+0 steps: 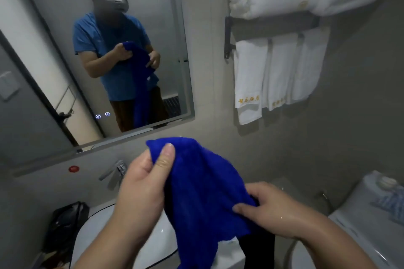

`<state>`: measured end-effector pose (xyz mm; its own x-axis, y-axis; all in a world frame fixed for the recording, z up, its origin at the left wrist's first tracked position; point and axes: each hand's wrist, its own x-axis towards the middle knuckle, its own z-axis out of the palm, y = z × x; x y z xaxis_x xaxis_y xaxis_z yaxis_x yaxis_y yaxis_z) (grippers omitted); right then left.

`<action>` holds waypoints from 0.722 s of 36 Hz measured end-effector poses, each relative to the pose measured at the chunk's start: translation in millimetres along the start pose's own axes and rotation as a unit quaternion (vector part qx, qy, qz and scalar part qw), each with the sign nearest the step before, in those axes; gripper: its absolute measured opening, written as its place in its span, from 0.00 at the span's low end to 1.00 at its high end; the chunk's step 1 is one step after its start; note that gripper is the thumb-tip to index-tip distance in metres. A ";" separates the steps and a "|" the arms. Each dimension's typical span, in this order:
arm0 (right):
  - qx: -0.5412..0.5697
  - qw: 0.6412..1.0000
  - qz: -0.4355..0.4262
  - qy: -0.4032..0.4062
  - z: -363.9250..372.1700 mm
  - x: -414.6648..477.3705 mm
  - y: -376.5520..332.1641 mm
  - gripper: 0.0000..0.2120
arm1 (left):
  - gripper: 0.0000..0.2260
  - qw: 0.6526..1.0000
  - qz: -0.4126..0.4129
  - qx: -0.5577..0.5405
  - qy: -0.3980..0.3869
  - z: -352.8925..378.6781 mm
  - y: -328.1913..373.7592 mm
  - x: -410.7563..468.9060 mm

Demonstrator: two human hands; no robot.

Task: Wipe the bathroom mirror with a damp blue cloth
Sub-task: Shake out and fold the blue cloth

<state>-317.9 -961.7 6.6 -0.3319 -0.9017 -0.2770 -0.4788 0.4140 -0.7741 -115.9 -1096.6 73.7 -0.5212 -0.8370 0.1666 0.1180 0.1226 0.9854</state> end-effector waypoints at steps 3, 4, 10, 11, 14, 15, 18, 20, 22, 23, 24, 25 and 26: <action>-0.006 0.997 -0.012 0.080 -10.0 8.0 18.3 0.07 | 0.14 0.999 0.014 0.010 0.034 -16.4 10.5 5.2; -0.004 0.995 -0.016 0.095 -13.4 10.4 24.9 0.06 | 0.14 0.999 0.020 0.017 0.042 -20.4 12.7 5.7; -0.057 0.994 -0.010 0.094 -7.2 37.3 72.4 0.15 | 0.27 0.975 0.096 0.167 0.110 -35.7 10.5 9.8; -0.031 0.997 -0.015 0.074 -1.6 40.1 76.8 0.14 | 0.30 0.968 0.112 0.189 0.119 -37.9 8.3 10.3; 0.131 0.990 -0.043 0.017 8.1 36.9 80.2 0.11 | 0.36 0.948 0.125 0.261 0.131 -46.3 4.7 14.6; 0.206 0.977 -0.050 0.011 6.5 33.1 79.6 0.10 | 0.35 0.944 0.110 0.279 0.135 -50.2 4.3 16.9; 0.388 0.918 -0.075 0.028 -11.7 22.4 77.3 0.31 | 0.35 0.938 0.029 0.316 0.141 -64.2 3.5 25.8; 0.452 0.885 -0.100 0.056 -27.5 15.0 69.2 0.37 | 0.31 0.946 0.002 0.304 0.117 -70.2 2.5 26.1; 0.486 0.862 -0.115 0.087 -41.3 9.1 53.6 0.24 | 0.25 0.968 0.006 0.237 0.087 -69.2 0.1 22.6; 0.506 0.847 -0.120 0.106 -46.6 5.6 41.9 0.17 | 0.22 0.980 0.008 0.189 0.066 -69.2 -1.3 20.7; 0.526 0.831 -0.131 0.125 -51.2 4.7 35.7 0.14 | 0.21 0.989 0.001 0.139 0.040 -69.7 -3.7 18.4; 0.539 0.819 -0.141 0.136 -54.2 2.4 25.1 0.13 | 0.21 0.995 -0.009 0.101 0.009 -73.4 -8.7 18.0; 0.530 0.820 -0.153 0.152 -56.3 1.4 17.1 0.12 | 0.20 0.998 -0.019 0.057 -0.025 -80.1 -14.1 18.9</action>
<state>-372.3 -948.9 25.0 -0.5926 -0.8038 0.0528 0.3436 -0.3116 -0.8859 -59.7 -1156.9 60.1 -0.5656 -0.8147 0.1277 0.0016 0.1537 0.9881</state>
